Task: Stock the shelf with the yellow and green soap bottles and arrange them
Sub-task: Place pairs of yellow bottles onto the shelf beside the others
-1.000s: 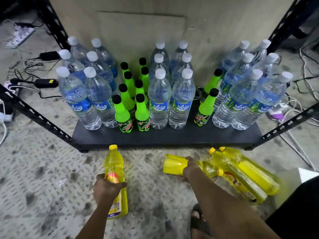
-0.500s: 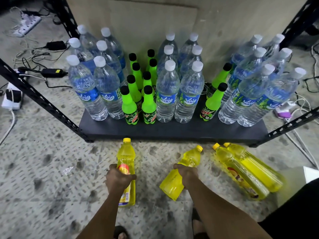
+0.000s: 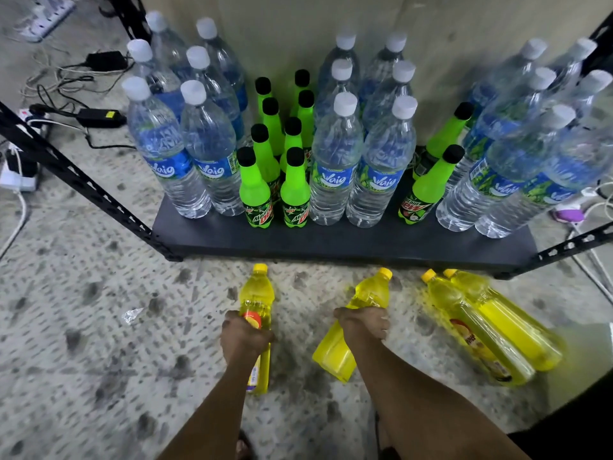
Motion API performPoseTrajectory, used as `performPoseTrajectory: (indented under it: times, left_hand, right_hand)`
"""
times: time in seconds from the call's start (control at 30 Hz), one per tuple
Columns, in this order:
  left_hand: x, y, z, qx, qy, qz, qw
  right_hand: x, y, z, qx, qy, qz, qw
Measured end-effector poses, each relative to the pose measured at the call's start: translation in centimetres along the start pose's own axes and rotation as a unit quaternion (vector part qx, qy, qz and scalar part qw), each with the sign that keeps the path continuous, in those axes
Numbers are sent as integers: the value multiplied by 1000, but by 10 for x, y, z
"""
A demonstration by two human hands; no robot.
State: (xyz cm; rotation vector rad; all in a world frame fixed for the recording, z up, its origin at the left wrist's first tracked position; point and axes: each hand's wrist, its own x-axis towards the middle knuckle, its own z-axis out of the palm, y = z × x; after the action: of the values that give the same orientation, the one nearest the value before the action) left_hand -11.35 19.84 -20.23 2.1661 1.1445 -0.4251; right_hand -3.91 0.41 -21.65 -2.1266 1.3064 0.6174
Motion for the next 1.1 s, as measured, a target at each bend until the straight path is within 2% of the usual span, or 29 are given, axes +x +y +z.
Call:
performPoseTrajectory:
  times: [0.23, 0.37, 0.53, 0.7, 0.87, 1.1]
  left_hand:
    - [-11, 3, -5, 24, 7, 37, 999]
    - [-37, 14, -19, 11, 0, 62, 998]
    - [-85, 47, -51, -28, 8, 116, 993]
    - [-144, 90, -88, -62, 39, 195, 978]
    - [-207, 141, -130, -103, 84, 286, 949]
    - [-306, 219, -198, -153, 149, 444, 870]
  right_hand:
    - [3, 13, -14, 71, -42, -32, 996]
    - [-14, 25, -34, 115, -24, -89, 989]
    - [-51, 28, -91, 171, 13, -186, 967]
    - [-89, 28, -169, 222, 51, -311, 923]
    - [-127, 26, -262, 266, 91, -412, 867]
    - [-174, 20, -406, 334, 119, -533, 768]
